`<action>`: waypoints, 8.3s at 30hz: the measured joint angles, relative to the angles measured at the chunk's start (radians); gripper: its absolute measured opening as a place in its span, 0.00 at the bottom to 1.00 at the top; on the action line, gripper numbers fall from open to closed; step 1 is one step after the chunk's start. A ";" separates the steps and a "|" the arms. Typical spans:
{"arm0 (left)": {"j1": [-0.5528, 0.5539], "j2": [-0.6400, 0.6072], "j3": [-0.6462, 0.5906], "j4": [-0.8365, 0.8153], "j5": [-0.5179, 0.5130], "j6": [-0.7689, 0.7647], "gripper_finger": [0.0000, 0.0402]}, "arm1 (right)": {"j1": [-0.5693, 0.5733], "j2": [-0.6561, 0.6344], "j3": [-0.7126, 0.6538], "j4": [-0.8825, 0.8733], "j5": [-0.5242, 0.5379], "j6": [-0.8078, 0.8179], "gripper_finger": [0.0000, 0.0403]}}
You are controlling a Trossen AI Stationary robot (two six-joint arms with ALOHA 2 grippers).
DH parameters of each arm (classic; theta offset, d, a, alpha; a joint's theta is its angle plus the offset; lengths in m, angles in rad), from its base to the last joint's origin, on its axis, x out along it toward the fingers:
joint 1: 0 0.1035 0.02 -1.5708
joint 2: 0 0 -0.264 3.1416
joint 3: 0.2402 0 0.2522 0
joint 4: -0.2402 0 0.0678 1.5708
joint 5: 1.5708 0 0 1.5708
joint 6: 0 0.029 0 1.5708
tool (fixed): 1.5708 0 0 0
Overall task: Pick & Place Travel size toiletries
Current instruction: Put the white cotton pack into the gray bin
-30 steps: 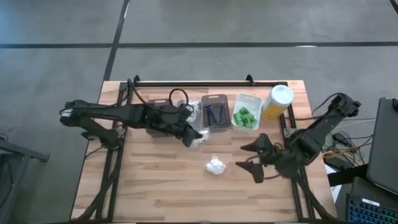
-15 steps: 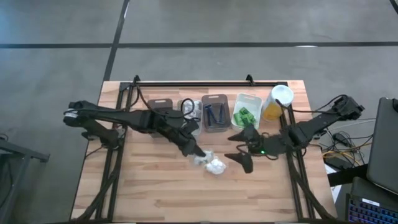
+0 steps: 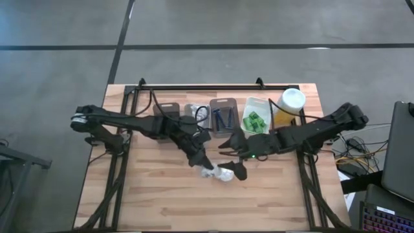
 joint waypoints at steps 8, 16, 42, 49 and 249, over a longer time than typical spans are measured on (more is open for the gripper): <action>0.001 0.000 0.000 -0.072 -0.017 0.052 0.05 | -0.003 0.041 0.066 -0.066 -0.048 0.006 0.90; 0.001 0.000 0.000 -0.091 -0.044 0.095 0.05 | -0.001 0.051 0.116 -0.143 -0.126 0.015 0.90; -0.031 -0.002 0.000 -0.114 -0.052 0.156 0.05 | -0.018 0.178 0.183 -0.152 -0.155 -0.029 0.54; -0.036 -0.002 0.000 -0.115 -0.105 0.139 0.10 | -0.016 0.192 0.183 -0.152 -0.156 -0.027 0.26; -0.184 -0.104 -0.424 0.089 -0.345 0.347 0.49 | 0.046 0.305 -0.161 -0.108 -0.050 0.701 0.90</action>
